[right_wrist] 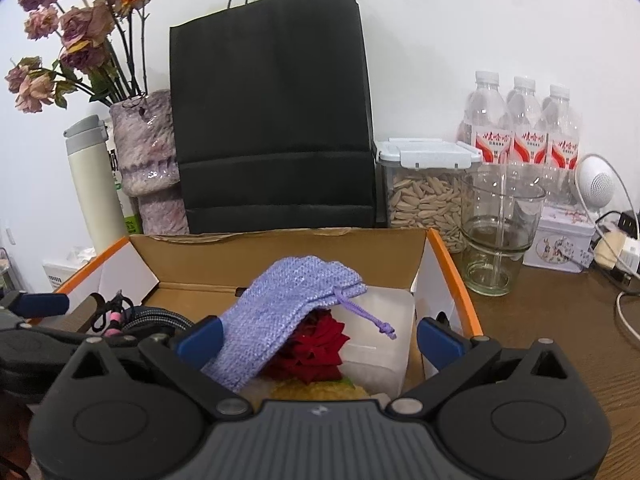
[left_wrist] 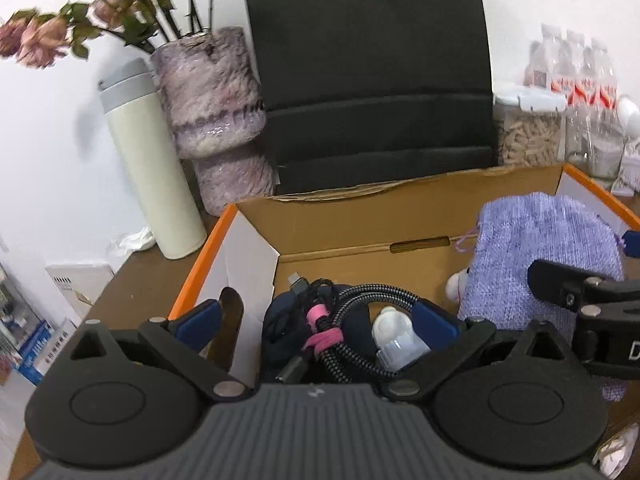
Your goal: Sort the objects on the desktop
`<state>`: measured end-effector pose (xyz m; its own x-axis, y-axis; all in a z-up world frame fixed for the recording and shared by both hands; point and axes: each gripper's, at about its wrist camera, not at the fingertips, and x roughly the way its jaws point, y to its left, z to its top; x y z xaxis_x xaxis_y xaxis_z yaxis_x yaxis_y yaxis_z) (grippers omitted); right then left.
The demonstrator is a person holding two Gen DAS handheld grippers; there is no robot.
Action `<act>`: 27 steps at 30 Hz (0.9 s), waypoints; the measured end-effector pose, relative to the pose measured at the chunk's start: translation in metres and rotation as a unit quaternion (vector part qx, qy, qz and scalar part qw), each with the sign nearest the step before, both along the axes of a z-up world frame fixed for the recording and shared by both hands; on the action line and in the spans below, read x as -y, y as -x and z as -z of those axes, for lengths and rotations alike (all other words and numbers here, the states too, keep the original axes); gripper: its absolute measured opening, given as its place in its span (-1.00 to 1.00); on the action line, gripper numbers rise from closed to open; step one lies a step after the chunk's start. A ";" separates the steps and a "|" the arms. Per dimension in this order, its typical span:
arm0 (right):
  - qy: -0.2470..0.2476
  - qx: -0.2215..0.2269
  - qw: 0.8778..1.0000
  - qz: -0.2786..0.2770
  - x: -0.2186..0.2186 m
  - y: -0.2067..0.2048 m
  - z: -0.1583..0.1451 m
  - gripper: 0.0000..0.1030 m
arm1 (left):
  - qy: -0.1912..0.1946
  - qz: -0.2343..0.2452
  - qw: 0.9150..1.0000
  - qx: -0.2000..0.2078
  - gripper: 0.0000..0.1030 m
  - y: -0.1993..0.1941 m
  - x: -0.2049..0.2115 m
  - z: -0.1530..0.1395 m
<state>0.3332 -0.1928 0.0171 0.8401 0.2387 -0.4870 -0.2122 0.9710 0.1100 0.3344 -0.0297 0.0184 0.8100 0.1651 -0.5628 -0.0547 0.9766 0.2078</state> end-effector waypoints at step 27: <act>-0.006 -0.041 0.999 0.031 -0.007 -0.036 -0.020 1.00 | 0.018 0.031 0.994 -0.099 1.00 -0.047 0.009 -0.011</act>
